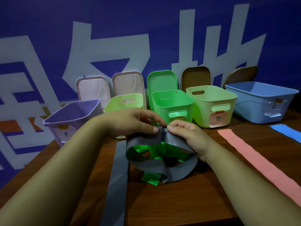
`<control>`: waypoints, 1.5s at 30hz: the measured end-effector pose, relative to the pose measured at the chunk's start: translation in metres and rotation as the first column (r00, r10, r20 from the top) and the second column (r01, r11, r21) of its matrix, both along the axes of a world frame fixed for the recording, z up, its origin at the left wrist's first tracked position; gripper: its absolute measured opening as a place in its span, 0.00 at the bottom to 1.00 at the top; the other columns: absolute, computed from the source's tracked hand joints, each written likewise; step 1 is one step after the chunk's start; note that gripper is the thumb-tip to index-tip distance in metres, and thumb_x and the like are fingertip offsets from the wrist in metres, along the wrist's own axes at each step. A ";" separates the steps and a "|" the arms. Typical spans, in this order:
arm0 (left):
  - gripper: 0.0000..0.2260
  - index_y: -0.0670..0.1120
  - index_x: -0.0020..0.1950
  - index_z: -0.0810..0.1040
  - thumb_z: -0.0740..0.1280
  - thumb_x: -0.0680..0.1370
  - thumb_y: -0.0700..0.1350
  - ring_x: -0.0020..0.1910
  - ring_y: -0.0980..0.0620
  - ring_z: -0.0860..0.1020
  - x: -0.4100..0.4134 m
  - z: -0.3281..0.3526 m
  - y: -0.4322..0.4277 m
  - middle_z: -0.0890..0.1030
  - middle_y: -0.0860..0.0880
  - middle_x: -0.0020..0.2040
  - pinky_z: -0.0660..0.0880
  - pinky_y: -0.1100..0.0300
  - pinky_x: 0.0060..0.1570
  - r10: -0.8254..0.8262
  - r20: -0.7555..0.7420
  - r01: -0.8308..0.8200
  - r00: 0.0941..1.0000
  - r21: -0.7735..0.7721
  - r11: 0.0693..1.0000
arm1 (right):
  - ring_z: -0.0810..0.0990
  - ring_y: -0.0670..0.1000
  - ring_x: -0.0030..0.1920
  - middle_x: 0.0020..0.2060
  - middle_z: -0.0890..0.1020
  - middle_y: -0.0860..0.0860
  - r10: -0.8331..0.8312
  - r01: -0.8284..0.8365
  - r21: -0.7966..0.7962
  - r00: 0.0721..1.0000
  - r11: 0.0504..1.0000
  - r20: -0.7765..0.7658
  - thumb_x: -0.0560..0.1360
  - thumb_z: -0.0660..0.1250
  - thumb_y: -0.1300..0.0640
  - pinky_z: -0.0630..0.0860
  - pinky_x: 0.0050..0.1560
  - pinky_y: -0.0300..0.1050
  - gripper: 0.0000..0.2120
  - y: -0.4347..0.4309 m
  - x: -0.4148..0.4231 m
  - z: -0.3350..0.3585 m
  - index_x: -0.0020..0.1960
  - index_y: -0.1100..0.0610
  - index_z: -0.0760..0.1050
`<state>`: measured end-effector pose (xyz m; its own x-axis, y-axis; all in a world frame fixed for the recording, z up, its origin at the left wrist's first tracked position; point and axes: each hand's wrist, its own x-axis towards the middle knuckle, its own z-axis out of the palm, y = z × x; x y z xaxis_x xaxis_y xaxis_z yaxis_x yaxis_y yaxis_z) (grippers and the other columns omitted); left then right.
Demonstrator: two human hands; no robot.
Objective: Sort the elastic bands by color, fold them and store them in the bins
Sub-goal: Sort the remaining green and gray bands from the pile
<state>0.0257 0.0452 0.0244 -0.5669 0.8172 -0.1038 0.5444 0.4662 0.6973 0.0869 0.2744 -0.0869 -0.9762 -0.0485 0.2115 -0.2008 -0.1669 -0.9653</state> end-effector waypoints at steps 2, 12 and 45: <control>0.14 0.63 0.66 0.82 0.70 0.84 0.47 0.61 0.45 0.83 0.002 -0.005 0.001 0.84 0.46 0.61 0.80 0.42 0.63 -0.011 -0.070 0.009 0.997 -0.038 0.999 | 0.79 0.50 0.41 0.40 0.82 0.54 0.005 -0.005 0.026 1.000 1.000 0.022 0.75 0.77 0.55 0.74 0.43 0.43 0.05 0.000 0.003 0.001 0.46 0.55 0.83; 0.05 0.50 0.56 0.84 0.72 0.82 0.42 0.54 0.50 0.84 0.007 -0.011 -0.002 0.86 0.52 0.51 0.82 0.53 0.56 0.102 -0.204 -0.073 0.974 0.145 0.987 | 0.81 0.54 0.44 0.44 0.84 0.57 0.011 -0.013 0.042 0.998 0.999 0.063 0.81 0.71 0.58 0.77 0.46 0.46 0.04 0.000 0.003 -0.003 0.51 0.58 0.83; 0.05 0.45 0.56 0.85 0.70 0.83 0.39 0.50 0.45 0.85 0.022 0.102 0.024 0.87 0.43 0.51 0.84 0.49 0.52 0.400 0.051 -0.282 0.915 0.791 0.543 | 0.87 0.58 0.55 0.55 0.88 0.62 -0.002 0.008 -0.061 0.996 0.998 0.094 0.76 0.69 0.47 0.82 0.58 0.50 0.20 -0.004 0.007 -0.003 0.57 0.61 0.86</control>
<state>0.0472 0.0696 0.1262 -0.7789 0.2938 0.5541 0.5681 -0.0440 0.8218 0.0941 0.2705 -0.0895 -0.9920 -0.0337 0.1213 -0.1107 -0.2254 -0.9680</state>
